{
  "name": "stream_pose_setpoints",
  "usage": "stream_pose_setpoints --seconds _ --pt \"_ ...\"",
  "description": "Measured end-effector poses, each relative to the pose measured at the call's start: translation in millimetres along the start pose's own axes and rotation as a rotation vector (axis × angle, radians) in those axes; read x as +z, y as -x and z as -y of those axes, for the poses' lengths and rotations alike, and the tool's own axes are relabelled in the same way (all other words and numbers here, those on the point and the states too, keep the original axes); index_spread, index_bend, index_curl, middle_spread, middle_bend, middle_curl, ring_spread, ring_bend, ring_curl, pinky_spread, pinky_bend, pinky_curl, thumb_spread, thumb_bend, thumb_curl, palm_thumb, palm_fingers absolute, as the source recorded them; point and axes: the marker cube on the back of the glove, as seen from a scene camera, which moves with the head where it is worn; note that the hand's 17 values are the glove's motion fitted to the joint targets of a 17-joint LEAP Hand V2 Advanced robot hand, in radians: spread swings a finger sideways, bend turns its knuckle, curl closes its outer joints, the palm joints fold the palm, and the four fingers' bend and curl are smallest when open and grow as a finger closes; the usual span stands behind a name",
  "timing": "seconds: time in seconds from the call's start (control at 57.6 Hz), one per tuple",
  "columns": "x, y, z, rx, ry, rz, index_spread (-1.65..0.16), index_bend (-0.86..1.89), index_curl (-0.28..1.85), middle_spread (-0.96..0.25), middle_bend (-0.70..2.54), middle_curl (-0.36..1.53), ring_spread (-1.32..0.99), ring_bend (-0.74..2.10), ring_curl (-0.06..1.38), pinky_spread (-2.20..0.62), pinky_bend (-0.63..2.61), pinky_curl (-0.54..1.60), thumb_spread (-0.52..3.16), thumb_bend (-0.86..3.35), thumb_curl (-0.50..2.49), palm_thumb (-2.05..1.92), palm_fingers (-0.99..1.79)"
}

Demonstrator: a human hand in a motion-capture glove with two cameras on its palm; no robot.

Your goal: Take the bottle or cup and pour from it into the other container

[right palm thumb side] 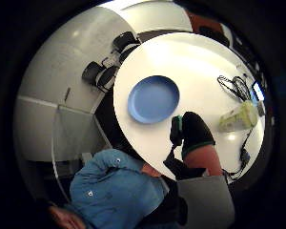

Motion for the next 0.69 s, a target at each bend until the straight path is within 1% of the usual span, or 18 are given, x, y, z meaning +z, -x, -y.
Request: stream_pose_setpoints --seconds 0.243,0.451,0.555,0.694 --pt "-13.6 -58.6 -30.3 0.091 -0.062 0.014 -0.43 0.18 0.3 -0.07 0.17 0.21 0.18 0.36 0.23 0.25 0.54 0.22 1.06 -0.01 0.44 0.74 0.06" --pt "-10.3 -98.4 -52.0 0.152 -0.124 0.062 -0.42 0.17 0.31 -0.07 0.17 0.23 0.18 0.37 0.25 0.26 0.55 0.23 1.07 -0.03 0.44 0.72 0.05" --pt "-3.9 -115.2 -61.2 0.16 -0.186 0.146 -0.42 0.16 0.3 -0.07 0.17 0.24 0.18 0.39 0.26 0.26 0.56 0.23 1.06 -0.03 0.44 0.69 0.05" --pt "12.1 -139.7 -69.4 0.171 -0.29 0.351 -0.4 0.14 0.28 -0.04 0.19 0.25 0.18 0.42 0.27 0.26 0.58 0.24 1.04 -0.04 0.43 0.66 0.06"
